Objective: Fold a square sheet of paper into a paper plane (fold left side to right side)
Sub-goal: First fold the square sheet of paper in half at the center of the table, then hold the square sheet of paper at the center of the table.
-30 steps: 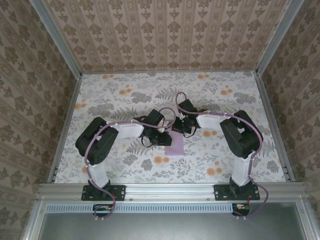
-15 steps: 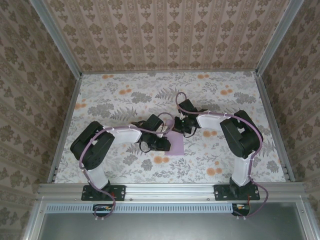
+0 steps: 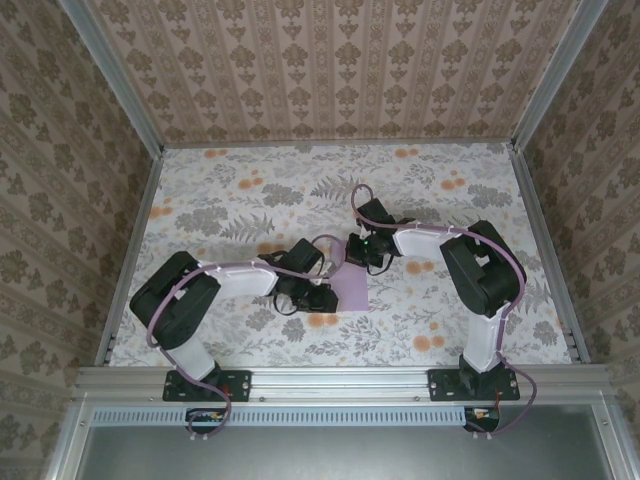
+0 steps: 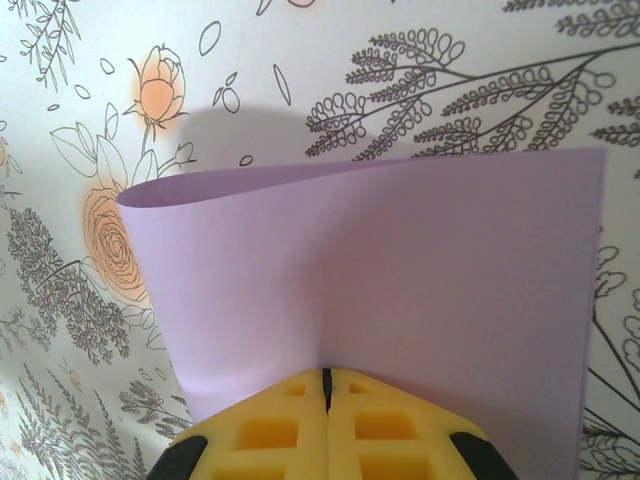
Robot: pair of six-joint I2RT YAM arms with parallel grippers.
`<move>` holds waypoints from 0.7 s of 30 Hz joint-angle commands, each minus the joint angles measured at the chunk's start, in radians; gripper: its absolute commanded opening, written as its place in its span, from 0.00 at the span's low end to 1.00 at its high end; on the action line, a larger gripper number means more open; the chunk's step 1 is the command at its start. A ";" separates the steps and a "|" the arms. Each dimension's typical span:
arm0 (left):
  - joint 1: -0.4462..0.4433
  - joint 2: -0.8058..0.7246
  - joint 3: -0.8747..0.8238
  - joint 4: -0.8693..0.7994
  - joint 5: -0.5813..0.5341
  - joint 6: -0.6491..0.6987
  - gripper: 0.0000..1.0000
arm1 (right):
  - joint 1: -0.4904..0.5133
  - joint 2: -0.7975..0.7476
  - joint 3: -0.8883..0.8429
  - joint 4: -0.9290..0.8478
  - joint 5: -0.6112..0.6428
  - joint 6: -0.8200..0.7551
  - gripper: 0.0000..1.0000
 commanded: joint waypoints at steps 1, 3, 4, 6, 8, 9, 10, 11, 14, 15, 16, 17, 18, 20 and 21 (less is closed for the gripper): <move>0.005 -0.030 -0.017 -0.115 0.032 0.014 0.23 | -0.020 0.053 -0.027 -0.103 0.063 -0.017 0.00; 0.026 -0.049 0.010 -0.127 0.046 0.032 0.24 | -0.020 0.049 -0.027 -0.098 0.057 -0.020 0.00; 0.035 -0.055 0.025 -0.133 0.051 0.040 0.24 | -0.020 0.047 -0.027 -0.098 0.056 -0.020 0.00; 0.054 -0.059 0.067 -0.148 0.058 0.058 0.25 | -0.020 0.045 -0.028 -0.097 0.055 -0.022 0.00; 0.069 -0.048 0.108 -0.163 0.056 0.076 0.25 | -0.020 0.042 -0.029 -0.096 0.052 -0.022 0.00; 0.077 -0.036 0.130 -0.165 0.056 0.087 0.25 | -0.021 0.041 -0.030 -0.093 0.050 -0.022 0.00; 0.082 -0.025 0.150 -0.168 0.058 0.094 0.25 | -0.020 0.040 -0.030 -0.094 0.049 -0.022 0.00; 0.089 -0.005 0.168 -0.169 0.059 0.100 0.25 | -0.020 0.039 -0.030 -0.092 0.047 -0.022 0.00; 0.094 0.052 0.214 -0.158 0.060 0.116 0.25 | -0.019 0.037 -0.032 -0.092 0.045 -0.022 0.00; 0.096 0.072 0.229 -0.158 0.060 0.120 0.25 | -0.019 0.034 -0.034 -0.092 0.044 -0.022 0.00; 0.099 0.091 0.242 -0.156 0.058 0.125 0.25 | -0.019 0.035 -0.033 -0.090 0.044 -0.022 0.00; 0.099 0.111 0.253 -0.154 0.057 0.127 0.25 | -0.019 0.034 -0.032 -0.091 0.042 -0.022 0.00; 0.100 0.128 0.264 -0.150 0.058 0.129 0.25 | -0.019 0.033 -0.032 -0.089 0.039 -0.022 0.00; 0.099 0.157 0.280 -0.145 0.062 0.132 0.25 | -0.017 0.033 -0.031 -0.086 0.033 -0.022 0.00; 0.099 0.169 0.284 -0.142 0.063 0.132 0.25 | -0.017 0.033 -0.029 -0.083 0.030 -0.023 0.00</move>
